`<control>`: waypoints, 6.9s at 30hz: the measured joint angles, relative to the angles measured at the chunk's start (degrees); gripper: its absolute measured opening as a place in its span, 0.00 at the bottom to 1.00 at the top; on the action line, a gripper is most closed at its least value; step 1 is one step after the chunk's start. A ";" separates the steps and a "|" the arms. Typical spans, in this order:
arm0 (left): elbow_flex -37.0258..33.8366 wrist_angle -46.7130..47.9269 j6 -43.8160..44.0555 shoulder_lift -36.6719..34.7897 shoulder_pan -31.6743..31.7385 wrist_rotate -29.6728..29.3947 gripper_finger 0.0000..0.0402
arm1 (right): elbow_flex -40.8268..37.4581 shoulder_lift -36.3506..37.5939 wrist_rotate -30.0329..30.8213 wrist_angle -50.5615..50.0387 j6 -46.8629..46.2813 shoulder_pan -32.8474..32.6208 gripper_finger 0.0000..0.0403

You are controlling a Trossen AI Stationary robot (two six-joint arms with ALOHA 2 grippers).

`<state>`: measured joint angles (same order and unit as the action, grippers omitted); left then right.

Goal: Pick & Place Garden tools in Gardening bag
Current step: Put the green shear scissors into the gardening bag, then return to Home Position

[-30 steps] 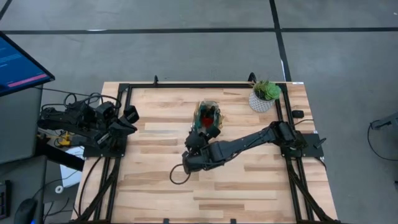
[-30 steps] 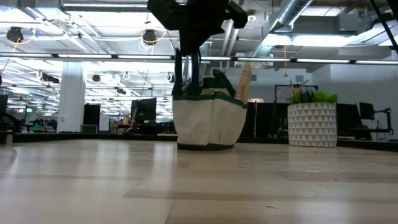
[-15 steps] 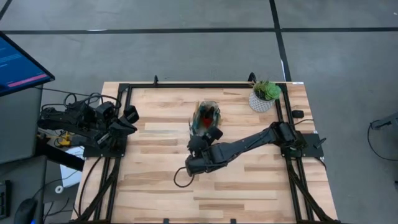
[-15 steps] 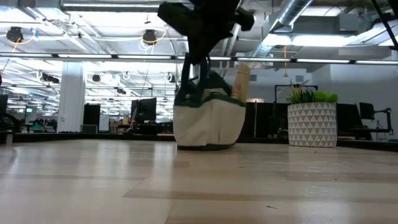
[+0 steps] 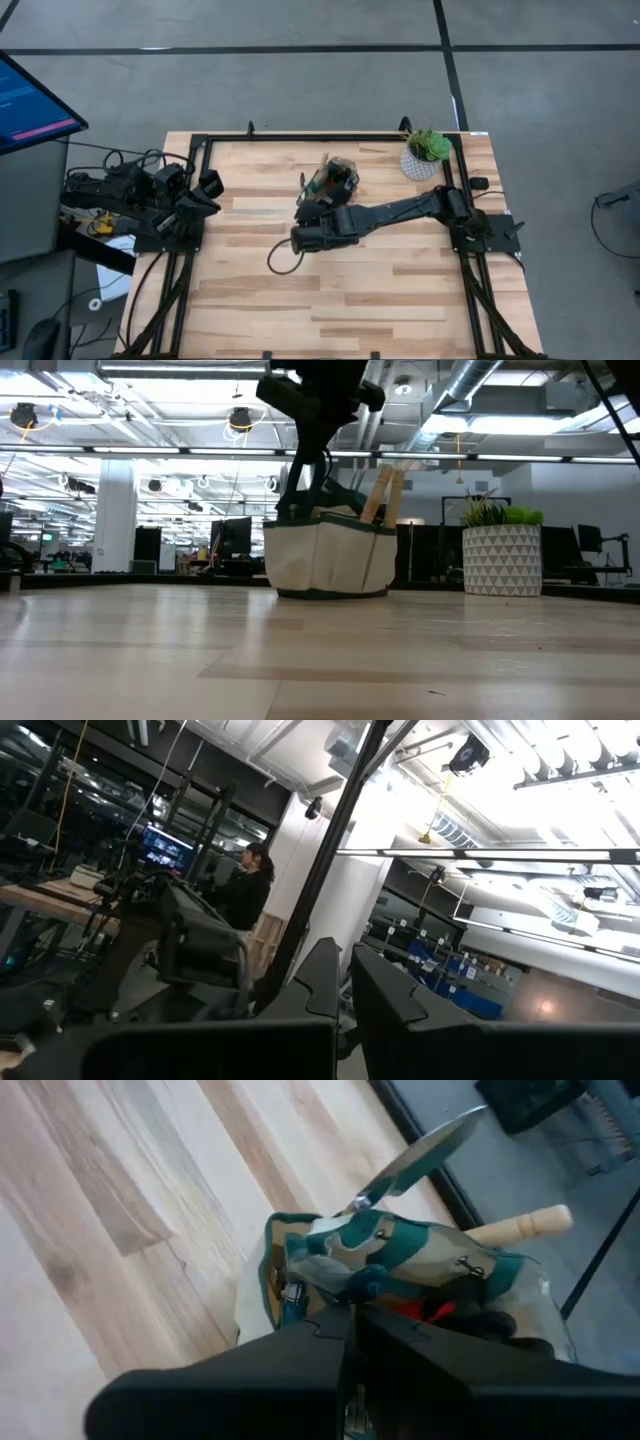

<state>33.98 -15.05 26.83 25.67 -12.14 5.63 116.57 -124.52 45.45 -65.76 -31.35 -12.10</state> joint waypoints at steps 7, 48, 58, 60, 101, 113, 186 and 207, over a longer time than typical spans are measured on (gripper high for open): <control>0.00 0.02 0.00 0.00 0.00 0.00 0.00 | 0.07 -0.33 -3.78 1.65 3.40 1.67 0.00; 0.00 0.04 0.78 0.00 0.00 0.29 0.00 | 9.94 -4.07 -25.01 -10.00 6.42 11.41 0.02; 0.00 0.02 0.87 0.00 0.02 0.26 0.00 | 10.32 -4.29 -24.90 -10.44 4.91 11.04 0.11; 0.00 0.02 0.94 -0.02 0.00 0.26 0.00 | 10.45 -4.31 -24.75 -9.20 4.87 11.14 0.16; 0.00 0.08 -2.44 -0.17 0.00 -12.98 0.00 | 16.94 28.25 -8.98 -13.18 21.73 4.79 0.64; 0.00 1.00 -2.68 -0.05 0.02 -21.92 0.00 | 2.77 56.74 -7.54 -15.70 21.26 4.66 0.58; -31.79 10.34 -7.05 -24.63 -0.04 -13.58 0.00 | -116.21 124.12 -34.72 68.25 14.79 4.78 0.03; -33.57 11.96 -12.70 -20.92 -0.04 -7.95 0.00 | -116.26 124.14 -34.90 68.28 14.79 4.77 0.04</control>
<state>0.40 -3.09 14.13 4.75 -12.19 -2.33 0.32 -0.38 10.55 2.52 -16.56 -7.33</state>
